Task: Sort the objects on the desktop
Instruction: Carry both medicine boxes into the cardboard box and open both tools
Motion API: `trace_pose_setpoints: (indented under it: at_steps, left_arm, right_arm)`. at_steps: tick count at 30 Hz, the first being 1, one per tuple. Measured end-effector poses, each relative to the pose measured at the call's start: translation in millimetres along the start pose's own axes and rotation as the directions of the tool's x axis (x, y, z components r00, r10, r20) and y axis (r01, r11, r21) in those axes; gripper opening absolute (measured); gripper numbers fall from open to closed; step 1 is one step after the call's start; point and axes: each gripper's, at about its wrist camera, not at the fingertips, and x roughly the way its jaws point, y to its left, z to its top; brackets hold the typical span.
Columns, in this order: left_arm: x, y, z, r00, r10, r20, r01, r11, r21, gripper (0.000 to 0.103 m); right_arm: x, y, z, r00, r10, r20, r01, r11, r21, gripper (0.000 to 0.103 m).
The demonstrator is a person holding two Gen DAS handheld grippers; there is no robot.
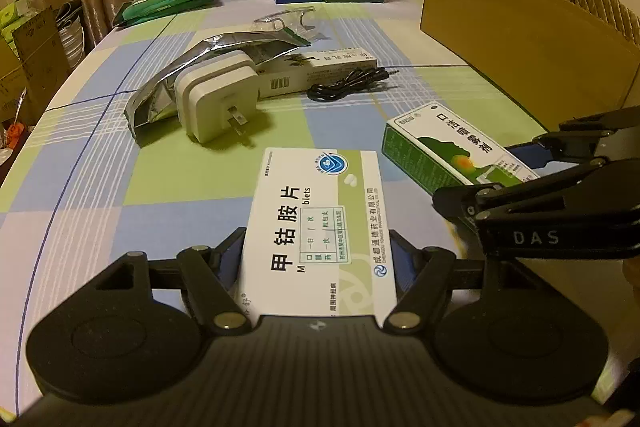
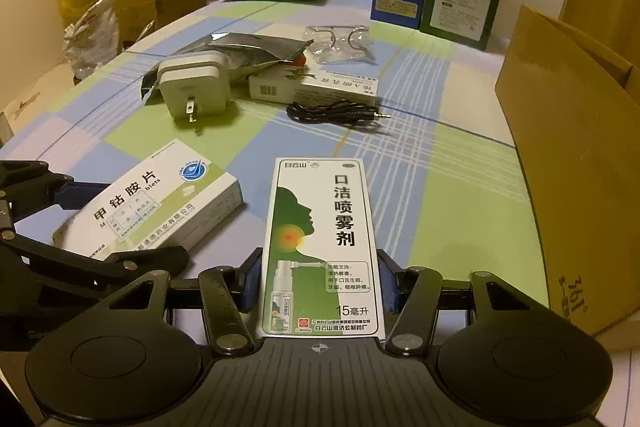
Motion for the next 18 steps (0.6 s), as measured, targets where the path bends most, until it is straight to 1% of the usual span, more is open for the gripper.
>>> trace_pose_setpoints:
  at_steps: [5,10,15,18]
  left_arm:
    - [-2.9,-1.8,-0.9,1.0,0.008,-0.007,-0.008,1.0,0.009,0.067]
    - [-11.4,-4.3,-1.7,1.0,0.008,0.007,-0.008,1.0,0.027,0.067]
    - [-23.2,-13.2,3.7,1.0,0.004,0.025,-0.005,0.999,0.05,0.067]
    - [-31.0,-21.3,10.6,0.999,-0.008,0.039,0.006,0.999,0.051,0.067]
  right_arm:
    - [-12.4,-2.3,-2.0,0.999,-0.033,0.03,0.032,0.999,0.025,0.053]
    - [-30.6,-7.5,0.9,0.996,-0.058,0.071,0.053,0.997,0.061,0.053]
    - [-63.2,-15.0,9.9,0.989,-0.082,0.121,0.071,0.993,0.095,0.053]
    - [-87.4,-28.5,17.7,0.982,-0.118,0.147,0.099,0.987,0.13,0.053]
